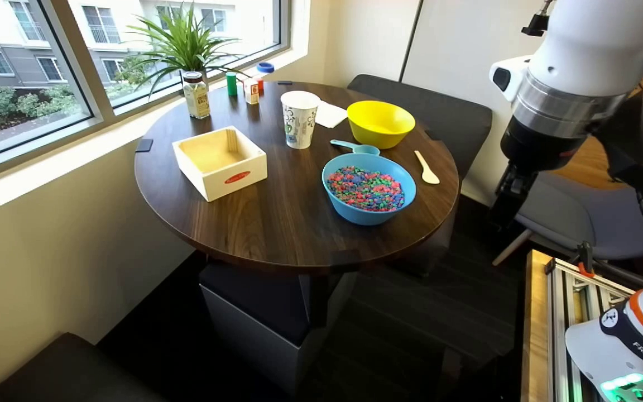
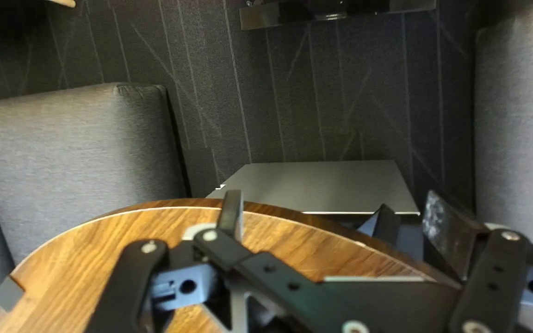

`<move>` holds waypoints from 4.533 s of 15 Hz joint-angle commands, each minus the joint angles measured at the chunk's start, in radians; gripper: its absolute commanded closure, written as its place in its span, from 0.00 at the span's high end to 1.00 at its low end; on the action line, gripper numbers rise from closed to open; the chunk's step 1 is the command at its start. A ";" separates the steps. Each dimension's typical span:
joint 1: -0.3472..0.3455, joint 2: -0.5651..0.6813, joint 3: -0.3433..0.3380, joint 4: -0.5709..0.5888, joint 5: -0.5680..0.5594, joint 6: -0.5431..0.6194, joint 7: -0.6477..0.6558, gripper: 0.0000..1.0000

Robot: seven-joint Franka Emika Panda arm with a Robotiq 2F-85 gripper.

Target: Use the spoon to take one scoop from the blue bowl, empty it into the measuring cup and then take another scoop and empty into the yellow bowl

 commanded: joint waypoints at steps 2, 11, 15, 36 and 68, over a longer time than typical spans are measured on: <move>-0.091 0.027 -0.065 -0.012 -0.044 0.109 0.135 1.00; -0.221 0.092 -0.137 -0.015 -0.119 0.346 0.282 1.00; -0.222 0.098 -0.136 -0.015 -0.120 0.349 0.303 1.00; -0.314 0.369 -0.254 -0.003 -0.201 0.681 0.359 1.00; -0.233 0.328 -0.282 0.079 -0.175 0.561 0.413 0.03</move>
